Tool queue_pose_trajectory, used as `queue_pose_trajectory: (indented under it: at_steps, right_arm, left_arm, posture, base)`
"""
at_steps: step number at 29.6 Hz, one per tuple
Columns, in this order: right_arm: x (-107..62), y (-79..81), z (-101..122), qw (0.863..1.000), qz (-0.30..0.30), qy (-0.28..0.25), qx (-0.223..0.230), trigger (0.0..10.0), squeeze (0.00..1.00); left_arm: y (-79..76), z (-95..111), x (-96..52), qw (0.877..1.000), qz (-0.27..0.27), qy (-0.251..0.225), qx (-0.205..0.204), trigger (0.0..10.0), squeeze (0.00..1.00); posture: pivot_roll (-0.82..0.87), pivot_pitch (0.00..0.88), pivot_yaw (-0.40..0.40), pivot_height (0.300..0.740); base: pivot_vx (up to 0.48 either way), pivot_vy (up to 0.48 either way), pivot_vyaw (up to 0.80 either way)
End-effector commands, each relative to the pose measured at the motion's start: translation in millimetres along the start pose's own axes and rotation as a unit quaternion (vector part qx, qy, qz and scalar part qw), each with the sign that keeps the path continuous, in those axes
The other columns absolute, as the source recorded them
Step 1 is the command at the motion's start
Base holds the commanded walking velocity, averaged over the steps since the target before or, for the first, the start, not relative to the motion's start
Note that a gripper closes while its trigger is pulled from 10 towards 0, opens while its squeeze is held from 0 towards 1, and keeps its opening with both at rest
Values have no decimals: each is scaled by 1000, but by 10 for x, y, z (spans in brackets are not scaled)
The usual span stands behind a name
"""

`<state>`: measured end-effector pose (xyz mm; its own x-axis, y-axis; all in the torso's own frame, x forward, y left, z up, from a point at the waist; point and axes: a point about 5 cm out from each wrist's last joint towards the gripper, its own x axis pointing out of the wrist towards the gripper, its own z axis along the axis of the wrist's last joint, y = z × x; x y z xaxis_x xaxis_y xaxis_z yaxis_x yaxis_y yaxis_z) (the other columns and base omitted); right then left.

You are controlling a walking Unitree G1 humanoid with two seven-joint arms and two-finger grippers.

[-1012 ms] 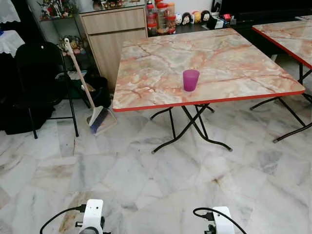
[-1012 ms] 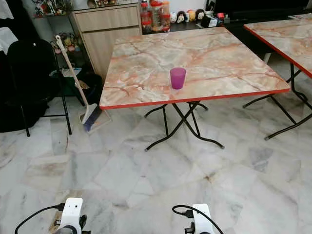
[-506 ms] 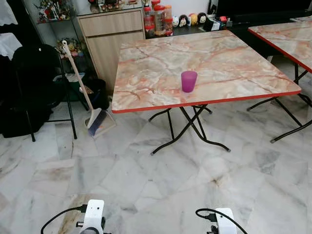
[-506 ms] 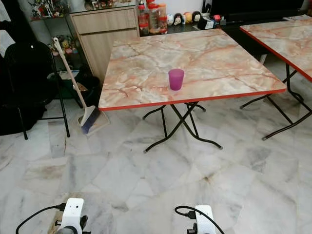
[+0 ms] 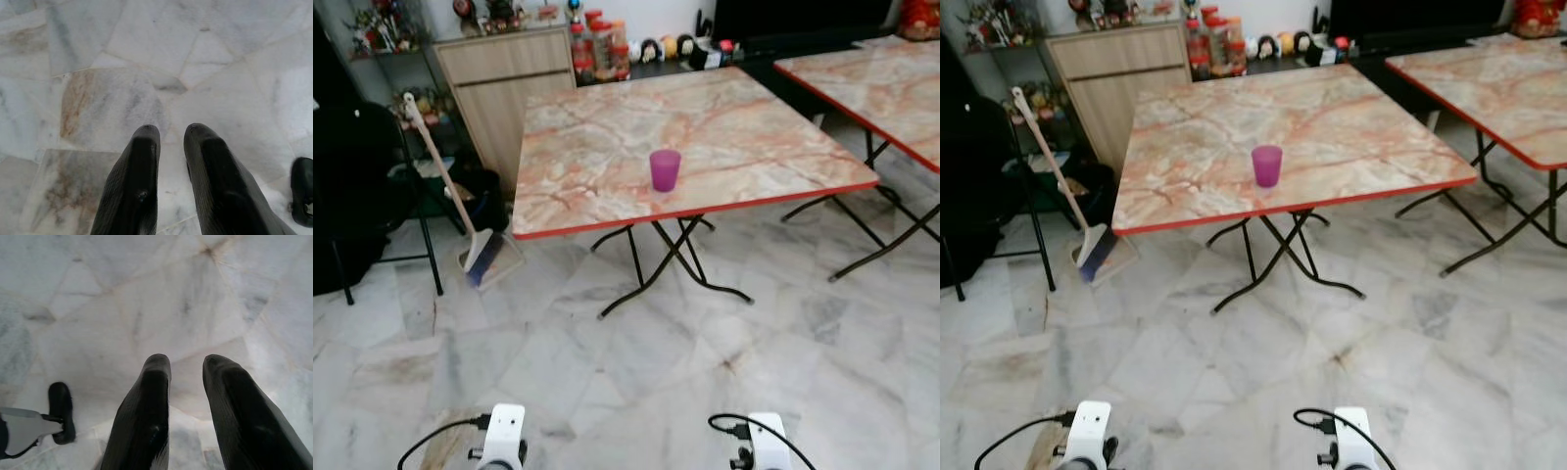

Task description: Setting the table

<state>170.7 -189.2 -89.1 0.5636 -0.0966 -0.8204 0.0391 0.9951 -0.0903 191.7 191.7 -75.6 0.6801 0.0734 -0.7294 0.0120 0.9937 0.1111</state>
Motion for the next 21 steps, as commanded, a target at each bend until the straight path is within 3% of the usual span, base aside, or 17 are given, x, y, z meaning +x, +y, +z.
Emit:
queue_pose_trajectory:
  at_steps: [1, 7, 21]
  right_arm:
    - [5, 31, 20, 1000, -1, 0, 12, 10000, 0]
    - [2, 24, -4, 1000, -8, 5, 16, 10000, 0]
    - [8, 19, 43, 1000, -8, -6, 20, 10000, 0]
  left_arm:
    - [68, -4, -1, 1000, 3, 4, 14, 10000, 0]
    - [72, 1, 0, 1000, 5, 4, 11, 10000, 0]
    - [60, 13, 5, 1000, 6, 4, 4, 10000, 0]
  posture:
    - [-10, 0, 79, 728]
    - [-6, 0, 79, 699]
    - [-6, 0, 78, 699]
  base:
    - [304, 0, 0]
    - [309, 0, -295]
    - [327, 0, 0]
